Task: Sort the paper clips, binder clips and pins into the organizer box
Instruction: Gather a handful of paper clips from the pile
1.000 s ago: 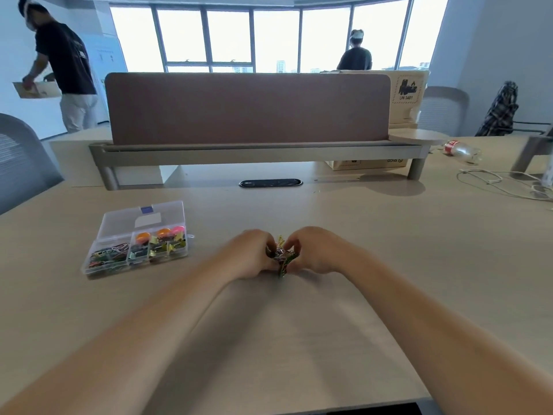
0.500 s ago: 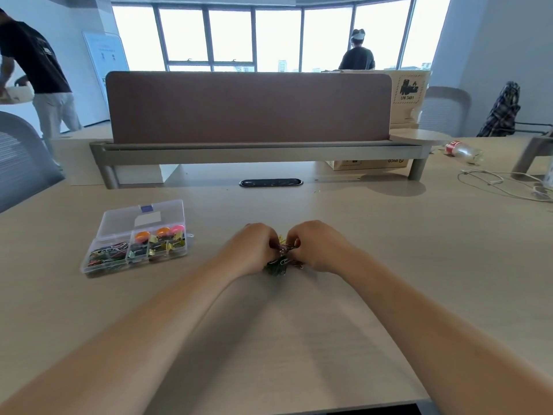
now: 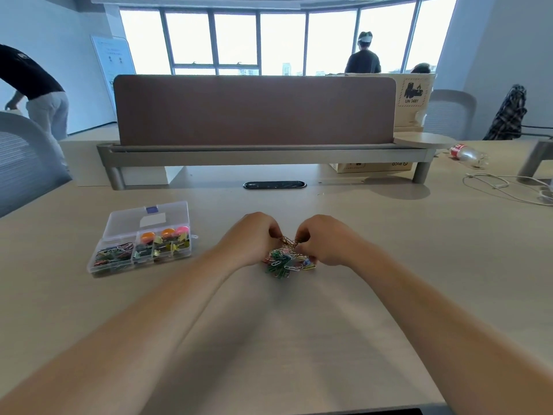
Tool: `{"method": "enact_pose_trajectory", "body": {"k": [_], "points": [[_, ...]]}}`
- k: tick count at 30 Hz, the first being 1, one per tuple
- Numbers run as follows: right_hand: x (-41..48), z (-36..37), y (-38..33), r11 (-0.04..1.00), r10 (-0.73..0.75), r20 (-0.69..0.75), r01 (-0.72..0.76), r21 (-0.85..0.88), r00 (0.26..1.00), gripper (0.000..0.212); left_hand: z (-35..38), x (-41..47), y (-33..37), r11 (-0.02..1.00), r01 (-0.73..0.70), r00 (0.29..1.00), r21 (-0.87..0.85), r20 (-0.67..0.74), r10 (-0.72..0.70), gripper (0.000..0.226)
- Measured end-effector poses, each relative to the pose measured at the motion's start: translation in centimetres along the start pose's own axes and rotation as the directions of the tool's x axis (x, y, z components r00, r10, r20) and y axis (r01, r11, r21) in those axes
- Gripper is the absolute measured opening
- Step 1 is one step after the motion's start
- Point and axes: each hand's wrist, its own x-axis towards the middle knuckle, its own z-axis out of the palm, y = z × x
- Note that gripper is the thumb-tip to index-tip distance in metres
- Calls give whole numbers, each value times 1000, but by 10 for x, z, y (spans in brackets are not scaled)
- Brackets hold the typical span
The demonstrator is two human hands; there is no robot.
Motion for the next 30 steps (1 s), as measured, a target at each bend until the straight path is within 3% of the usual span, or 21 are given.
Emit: {"method": "enact_pose_trajectory", "body": {"k": [8, 30], "points": [[-2, -4, 1, 999, 28, 31, -29, 24, 999, 12, -2, -2, -6, 1000, 13, 1000, 8, -9, -13, 11], [8, -27, -53, 999, -4, -50, 6, 42, 999, 14, -49, -20, -26, 995, 94, 989, -40, -111, -98, 13]]}}
